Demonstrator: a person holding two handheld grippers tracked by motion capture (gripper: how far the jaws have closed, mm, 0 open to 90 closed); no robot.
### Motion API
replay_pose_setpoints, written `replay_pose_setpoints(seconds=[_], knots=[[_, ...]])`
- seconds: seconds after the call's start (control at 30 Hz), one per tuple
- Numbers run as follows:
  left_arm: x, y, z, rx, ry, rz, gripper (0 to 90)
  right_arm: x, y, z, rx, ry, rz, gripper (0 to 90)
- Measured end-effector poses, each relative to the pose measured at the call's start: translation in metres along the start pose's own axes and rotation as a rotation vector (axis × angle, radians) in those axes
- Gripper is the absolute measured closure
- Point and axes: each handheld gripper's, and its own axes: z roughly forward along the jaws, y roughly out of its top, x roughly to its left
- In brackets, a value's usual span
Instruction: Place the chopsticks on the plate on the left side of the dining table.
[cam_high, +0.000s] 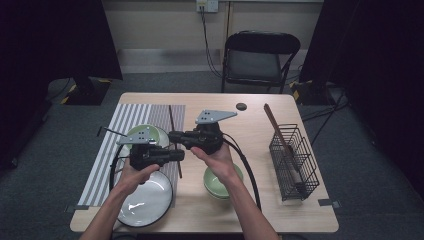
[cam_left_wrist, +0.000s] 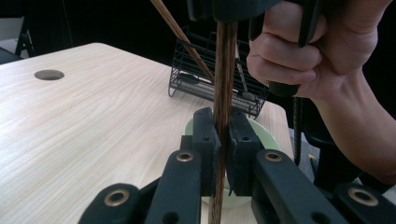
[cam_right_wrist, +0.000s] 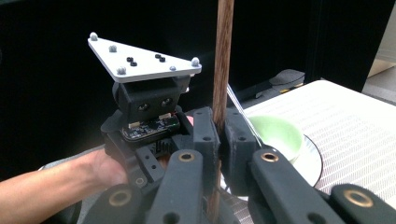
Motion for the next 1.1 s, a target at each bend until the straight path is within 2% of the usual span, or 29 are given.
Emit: replay_pose_setpoints(seconds=[0.07, 0.13, 0.23, 0.37, 0.43, 0.57, 0.63, 0.73, 0.9, 1.0, 1.1], knots=[[0.0, 0.0, 0.0, 0.007, 0.006, 0.0, 83.1, -0.001, 0.002, -0.001, -0.013, 0.007, 0.007, 85.9], [0.0, -0.002, 0.003, 0.035, 0.009, -0.001, 81.7, -0.002, 0.004, -0.003, -0.035, 0.01, 0.018, 85.9], [0.0, -0.002, 0.006, 0.028, -0.003, -0.003, 82.8, -0.003, 0.006, -0.006, -0.038, 0.005, 0.015, 85.9], [0.0, -0.001, 0.003, 0.023, 0.011, 0.004, 83.1, -0.004, 0.006, -0.009, -0.048, 0.008, 0.026, 85.5], [-0.001, -0.001, 0.002, 0.023, 0.016, 0.005, 83.8, -0.004, 0.005, -0.009, -0.052, 0.001, 0.018, 79.6], [-0.002, -0.001, 0.004, 0.031, 0.016, 0.005, 84.0, -0.006, 0.004, -0.008, -0.054, -0.002, 0.025, 58.9], [-0.003, 0.0, 0.005, 0.035, 0.017, 0.008, 84.0, -0.006, 0.003, -0.007, -0.047, -0.011, 0.024, 54.1], [-0.003, 0.0, 0.003, 0.03, 0.023, 0.012, 84.0, -0.008, 0.002, -0.007, -0.031, -0.067, 0.014, 49.9], [-0.002, 0.001, 0.0, 0.026, 0.032, 0.009, 84.2, -0.013, 0.0, -0.01, -0.031, -0.093, 0.018, 46.5], [-0.001, 0.001, -0.001, 0.026, 0.033, -0.005, 84.2, -0.016, -0.001, -0.014, -0.029, -0.137, 0.016, 39.7], [-0.001, 0.001, -0.002, 0.022, 0.04, -0.006, 84.1, -0.019, -0.002, -0.016, -0.025, -0.151, 0.013, 38.4]])
